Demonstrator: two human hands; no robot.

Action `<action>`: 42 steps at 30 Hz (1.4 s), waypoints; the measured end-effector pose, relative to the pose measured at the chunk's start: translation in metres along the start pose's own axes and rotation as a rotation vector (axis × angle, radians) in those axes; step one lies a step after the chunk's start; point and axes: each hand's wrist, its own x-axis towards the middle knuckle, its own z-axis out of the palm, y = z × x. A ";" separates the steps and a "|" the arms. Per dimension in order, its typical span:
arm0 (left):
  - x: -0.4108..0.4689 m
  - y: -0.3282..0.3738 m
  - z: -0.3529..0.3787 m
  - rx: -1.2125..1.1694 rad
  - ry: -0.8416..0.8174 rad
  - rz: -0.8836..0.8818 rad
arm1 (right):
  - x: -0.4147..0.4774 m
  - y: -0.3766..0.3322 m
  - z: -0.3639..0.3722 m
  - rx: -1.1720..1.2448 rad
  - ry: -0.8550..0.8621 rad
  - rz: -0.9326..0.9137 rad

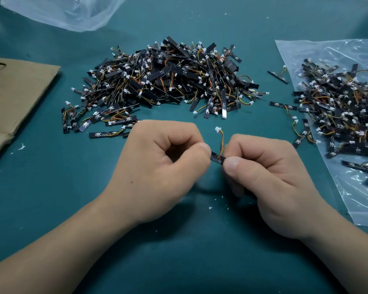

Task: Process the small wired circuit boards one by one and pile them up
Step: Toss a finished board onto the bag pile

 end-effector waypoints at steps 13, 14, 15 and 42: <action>0.000 0.000 0.000 0.054 -0.034 0.082 | -0.002 -0.001 -0.002 0.051 -0.081 0.015; -0.001 0.000 -0.001 0.057 -0.022 0.091 | -0.003 0.000 -0.002 0.059 -0.065 0.008; -0.001 0.000 -0.001 0.063 -0.001 0.094 | -0.002 0.000 -0.002 0.077 -0.043 0.004; 0.005 -0.018 0.001 0.185 0.203 0.058 | 0.004 0.007 0.005 -0.111 0.270 0.045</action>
